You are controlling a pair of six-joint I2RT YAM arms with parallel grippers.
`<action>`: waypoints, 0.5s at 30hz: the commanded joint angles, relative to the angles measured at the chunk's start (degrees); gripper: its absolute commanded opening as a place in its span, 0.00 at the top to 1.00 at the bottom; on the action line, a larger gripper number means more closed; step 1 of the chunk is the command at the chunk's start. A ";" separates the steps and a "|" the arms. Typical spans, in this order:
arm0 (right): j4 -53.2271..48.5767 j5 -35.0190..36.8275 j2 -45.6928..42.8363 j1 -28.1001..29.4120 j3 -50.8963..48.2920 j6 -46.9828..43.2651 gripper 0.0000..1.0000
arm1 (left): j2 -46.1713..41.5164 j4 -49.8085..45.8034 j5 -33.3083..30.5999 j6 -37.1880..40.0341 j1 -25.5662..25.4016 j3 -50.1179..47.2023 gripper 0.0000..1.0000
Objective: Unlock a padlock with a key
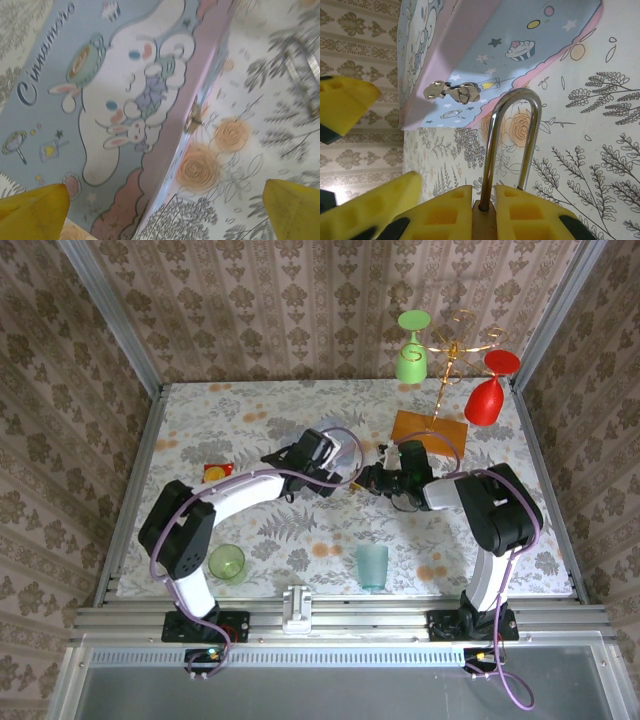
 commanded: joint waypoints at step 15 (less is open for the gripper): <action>-28.46 -7.71 -0.04 -6.47 3.38 -15.10 0.96 | 2.88 -4.33 -10.71 -1.14 1.28 -2.54 0.00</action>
